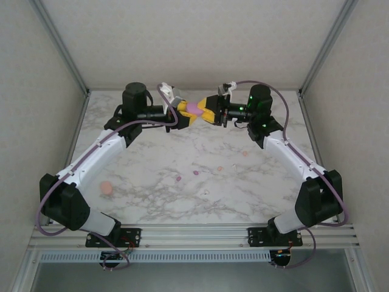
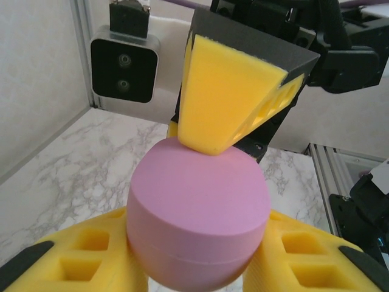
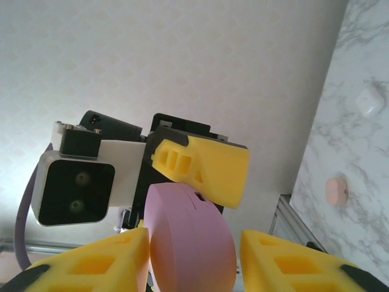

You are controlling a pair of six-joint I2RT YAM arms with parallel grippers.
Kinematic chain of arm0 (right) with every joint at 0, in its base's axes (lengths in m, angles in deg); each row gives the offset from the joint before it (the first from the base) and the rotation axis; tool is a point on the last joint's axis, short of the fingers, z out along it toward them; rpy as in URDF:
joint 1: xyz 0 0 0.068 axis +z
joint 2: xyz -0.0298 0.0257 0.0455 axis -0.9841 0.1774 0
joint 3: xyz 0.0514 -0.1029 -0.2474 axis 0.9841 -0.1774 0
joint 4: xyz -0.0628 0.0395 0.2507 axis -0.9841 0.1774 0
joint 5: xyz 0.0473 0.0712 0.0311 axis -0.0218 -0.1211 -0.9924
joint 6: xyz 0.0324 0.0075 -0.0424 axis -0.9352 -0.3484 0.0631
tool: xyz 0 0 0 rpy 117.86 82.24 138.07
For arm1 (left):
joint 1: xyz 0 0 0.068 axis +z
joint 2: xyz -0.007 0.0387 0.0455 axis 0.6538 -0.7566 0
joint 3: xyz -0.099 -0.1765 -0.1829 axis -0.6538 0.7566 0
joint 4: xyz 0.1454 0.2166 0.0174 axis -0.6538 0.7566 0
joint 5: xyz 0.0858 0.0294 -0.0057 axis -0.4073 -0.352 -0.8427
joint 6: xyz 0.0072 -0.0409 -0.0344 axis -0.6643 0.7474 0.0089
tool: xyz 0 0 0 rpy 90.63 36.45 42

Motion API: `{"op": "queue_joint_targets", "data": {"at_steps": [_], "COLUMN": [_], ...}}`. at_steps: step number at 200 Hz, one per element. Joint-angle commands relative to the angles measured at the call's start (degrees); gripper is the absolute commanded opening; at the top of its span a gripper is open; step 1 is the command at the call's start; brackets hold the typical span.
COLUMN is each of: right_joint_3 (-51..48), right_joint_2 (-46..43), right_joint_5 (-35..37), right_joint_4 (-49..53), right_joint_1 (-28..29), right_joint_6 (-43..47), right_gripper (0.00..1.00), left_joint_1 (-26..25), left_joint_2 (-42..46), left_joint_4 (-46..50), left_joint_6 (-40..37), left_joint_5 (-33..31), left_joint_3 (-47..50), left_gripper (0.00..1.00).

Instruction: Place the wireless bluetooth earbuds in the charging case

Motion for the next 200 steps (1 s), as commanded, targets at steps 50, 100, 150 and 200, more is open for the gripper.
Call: {"op": "queue_joint_targets", "data": {"at_steps": [50, 100, 150, 200], "right_joint_3": [0.52, -2.34, -3.22, -6.31], "right_joint_2": [-1.64, 0.04, -0.53, 2.13], "right_joint_5": [-0.28, -2.48, -0.25, 2.25], "right_joint_4": [3.97, -9.81, -9.78, -28.67], "right_joint_1": [-0.07, 0.02, -0.12, -0.26], "right_joint_6": [2.99, -7.68, -8.23, -22.66], "right_gripper": [0.41, 0.37, 0.13, 0.1], "left_joint_1": [-2.1, -2.9, -2.99, -2.99], "left_joint_2": [1.17, 0.36, 0.67, 0.62], "left_joint_4": [-5.31, -4.76, -6.42, -11.47], "left_joint_6": [1.76, 0.74, 1.18, 4.4], "left_joint_5": [0.35, -1.05, -2.23, -0.87], "left_joint_3": [1.37, 0.48, 0.65, 1.61], "left_gripper": [0.28, 0.32, 0.41, 0.46]}}
